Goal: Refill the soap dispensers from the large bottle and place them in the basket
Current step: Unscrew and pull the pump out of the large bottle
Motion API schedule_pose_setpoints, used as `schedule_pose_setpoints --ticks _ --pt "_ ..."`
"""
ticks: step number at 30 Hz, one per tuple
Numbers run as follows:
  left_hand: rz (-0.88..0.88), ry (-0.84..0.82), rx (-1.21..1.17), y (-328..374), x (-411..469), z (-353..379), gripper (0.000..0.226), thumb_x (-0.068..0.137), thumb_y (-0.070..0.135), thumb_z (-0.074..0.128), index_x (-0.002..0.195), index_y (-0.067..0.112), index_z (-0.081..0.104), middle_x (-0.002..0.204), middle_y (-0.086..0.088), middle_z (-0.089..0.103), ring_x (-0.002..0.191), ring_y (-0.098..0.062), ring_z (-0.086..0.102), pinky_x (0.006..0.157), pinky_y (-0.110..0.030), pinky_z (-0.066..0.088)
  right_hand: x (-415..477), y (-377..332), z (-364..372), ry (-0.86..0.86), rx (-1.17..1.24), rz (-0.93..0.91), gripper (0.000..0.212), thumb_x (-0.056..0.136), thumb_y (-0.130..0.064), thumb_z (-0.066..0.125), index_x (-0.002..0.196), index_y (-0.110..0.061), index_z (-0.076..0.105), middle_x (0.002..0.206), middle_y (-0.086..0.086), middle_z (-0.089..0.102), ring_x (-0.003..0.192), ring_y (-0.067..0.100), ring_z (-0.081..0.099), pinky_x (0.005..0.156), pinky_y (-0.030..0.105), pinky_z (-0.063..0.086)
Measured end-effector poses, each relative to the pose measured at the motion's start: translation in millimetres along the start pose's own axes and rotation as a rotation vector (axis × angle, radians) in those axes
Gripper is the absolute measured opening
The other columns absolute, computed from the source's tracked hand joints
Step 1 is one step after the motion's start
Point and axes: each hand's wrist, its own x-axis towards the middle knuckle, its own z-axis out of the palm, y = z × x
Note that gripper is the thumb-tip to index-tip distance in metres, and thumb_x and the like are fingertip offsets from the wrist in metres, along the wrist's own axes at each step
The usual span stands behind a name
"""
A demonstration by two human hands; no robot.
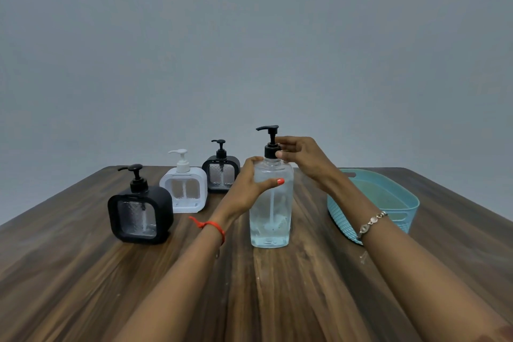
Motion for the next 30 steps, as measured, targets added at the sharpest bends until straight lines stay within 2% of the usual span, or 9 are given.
schedule_pose_setpoints --ticks 4,8,10,14,17,21,24,27,30 --pt "0.006 -0.006 -0.017 2.4 -2.4 0.9 0.067 0.076 0.032 0.074 0.131 0.018 0.037 0.124 0.002 0.053 0.107 -0.005 0.054 0.078 -0.014 0.043 -0.5 -1.2 2.3 0.043 -0.054 0.031 0.045 0.081 -0.016 0.069 0.122 -0.004 0.055 0.115 0.013 0.063 0.099 0.019 0.06 0.08 0.023 0.046" --pt "0.009 -0.016 -0.015 5.2 -5.3 0.7 0.068 0.078 0.032 0.073 0.133 0.021 0.034 0.13 0.004 0.047 0.115 -0.009 0.049 0.077 -0.012 0.04 0.0 -5.4 17.6 0.19 -0.276 -0.013 0.044 0.07 -0.03 0.079 0.102 -0.003 0.066 0.089 0.004 0.063 0.073 0.007 0.056 0.064 0.015 0.042" --pt "0.004 -0.02 -0.022 6.5 -6.5 0.4 0.069 0.079 0.029 0.072 0.135 0.018 0.034 0.131 0.002 0.048 0.114 -0.009 0.05 0.08 -0.013 0.041 1.2 -8.4 20.1 0.2 -0.245 -0.003 0.039 0.07 -0.024 0.079 0.1 -0.001 0.067 0.088 0.007 0.066 0.074 0.01 0.059 0.064 0.015 0.043" --pt "-0.001 -0.015 -0.032 9.8 -6.9 0.6 0.063 0.078 0.025 0.073 0.129 0.015 0.038 0.126 -0.004 0.053 0.107 -0.01 0.055 0.086 -0.02 0.046 2.7 -13.4 7.6 0.075 -0.065 0.113 0.042 0.079 -0.001 0.067 0.12 0.002 0.057 0.108 0.015 0.064 0.094 0.02 0.06 0.08 0.028 0.045" --pt "-0.009 -0.017 -0.032 10.8 -7.9 1.5 0.059 0.078 0.026 0.073 0.125 0.019 0.037 0.122 -0.001 0.052 0.105 -0.011 0.054 0.083 -0.019 0.046 3.7 -12.4 -2.9 -0.002 0.046 0.154 0.043 0.084 0.003 0.056 0.126 0.001 0.051 0.115 0.017 0.062 0.1 0.022 0.058 0.077 0.027 0.045" --pt "-0.002 -0.024 -0.065 12.3 -8.1 2.2 0.055 0.08 0.024 0.072 0.123 0.021 0.037 0.115 0.007 0.053 0.098 0.002 0.054 0.072 -0.011 0.046 1.9 -12.9 8.3 0.093 -0.16 0.101 0.043 0.073 -0.025 0.077 0.106 -0.001 0.062 0.092 0.007 0.063 0.082 0.014 0.058 0.07 0.024 0.044" --pt "-0.001 -0.023 -0.071 12.4 -8.7 2.0 0.055 0.08 0.023 0.072 0.122 0.021 0.037 0.114 0.007 0.052 0.098 0.001 0.054 0.075 -0.013 0.046 4.4 -15.4 12.7 0.139 -0.173 0.082 0.028 0.069 -0.019 0.08 0.083 0.003 0.069 0.081 0.02 0.067 0.067 0.013 0.056 0.065 0.027 0.043" --pt "-0.004 -0.017 -0.073 11.9 -8.0 2.1 0.056 0.08 0.022 0.072 0.123 0.019 0.038 0.118 0.002 0.052 0.102 -0.006 0.054 0.08 -0.016 0.046 6.3 -19.0 4.2 0.07 -0.059 0.173 0.024 0.075 -0.002 0.071 0.099 -0.002 0.068 0.1 0.017 0.069 0.077 0.012 0.061 0.064 0.023 0.046" --pt "-0.001 -0.014 -0.079 11.3 -6.9 3.2 0.054 0.08 0.021 0.072 0.121 0.019 0.038 0.11 0.009 0.052 0.096 0.002 0.053 0.069 -0.006 0.047 6.9 -17.5 -3.1 0.025 0.088 0.226 0.028 0.079 0.004 0.062 0.105 -0.005 0.063 0.098 0.01 0.065 0.091 0.019 0.059 0.074 0.028 0.044"
